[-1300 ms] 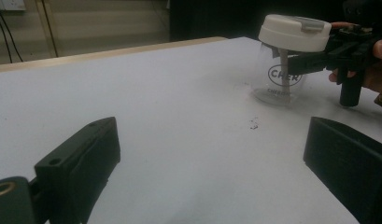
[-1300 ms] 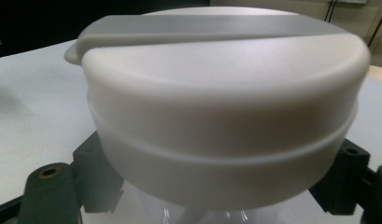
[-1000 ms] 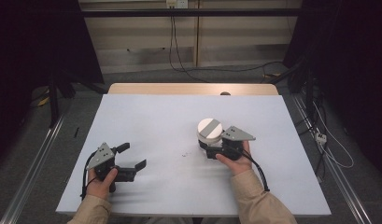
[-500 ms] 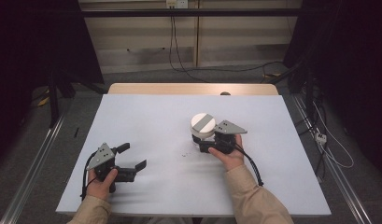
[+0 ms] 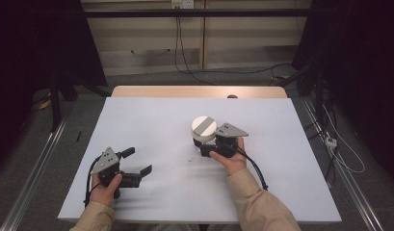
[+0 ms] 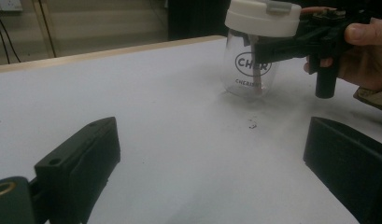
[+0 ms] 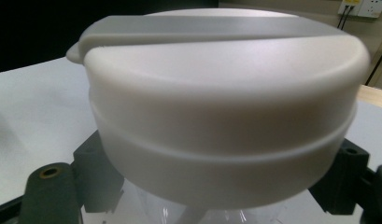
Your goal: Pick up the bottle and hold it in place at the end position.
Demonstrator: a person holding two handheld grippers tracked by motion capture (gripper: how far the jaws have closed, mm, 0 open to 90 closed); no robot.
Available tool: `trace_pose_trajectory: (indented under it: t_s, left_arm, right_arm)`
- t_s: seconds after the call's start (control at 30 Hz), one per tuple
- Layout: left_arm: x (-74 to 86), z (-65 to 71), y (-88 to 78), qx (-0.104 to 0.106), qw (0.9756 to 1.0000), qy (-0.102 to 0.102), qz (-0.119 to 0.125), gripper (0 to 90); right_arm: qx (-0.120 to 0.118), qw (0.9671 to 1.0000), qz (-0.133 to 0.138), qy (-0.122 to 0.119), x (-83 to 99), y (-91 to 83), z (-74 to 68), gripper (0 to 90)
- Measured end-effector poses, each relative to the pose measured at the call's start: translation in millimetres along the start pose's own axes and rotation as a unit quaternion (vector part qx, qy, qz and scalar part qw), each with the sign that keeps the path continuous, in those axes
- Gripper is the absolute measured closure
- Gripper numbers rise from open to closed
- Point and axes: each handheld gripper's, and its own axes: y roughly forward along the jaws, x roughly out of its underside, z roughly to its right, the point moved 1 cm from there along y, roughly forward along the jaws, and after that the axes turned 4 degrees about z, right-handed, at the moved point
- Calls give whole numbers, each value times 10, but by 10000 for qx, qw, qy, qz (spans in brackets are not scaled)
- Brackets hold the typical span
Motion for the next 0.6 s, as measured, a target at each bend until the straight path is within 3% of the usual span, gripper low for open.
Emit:
trace_pose_trajectory:
  t_s: [0.6]
  left_arm:
    - [9, 2, -2, 7, 10000, 39, -64, 35]
  right_arm:
    - [-108, 9999, 24, -50, -27, 102, -79, 184]
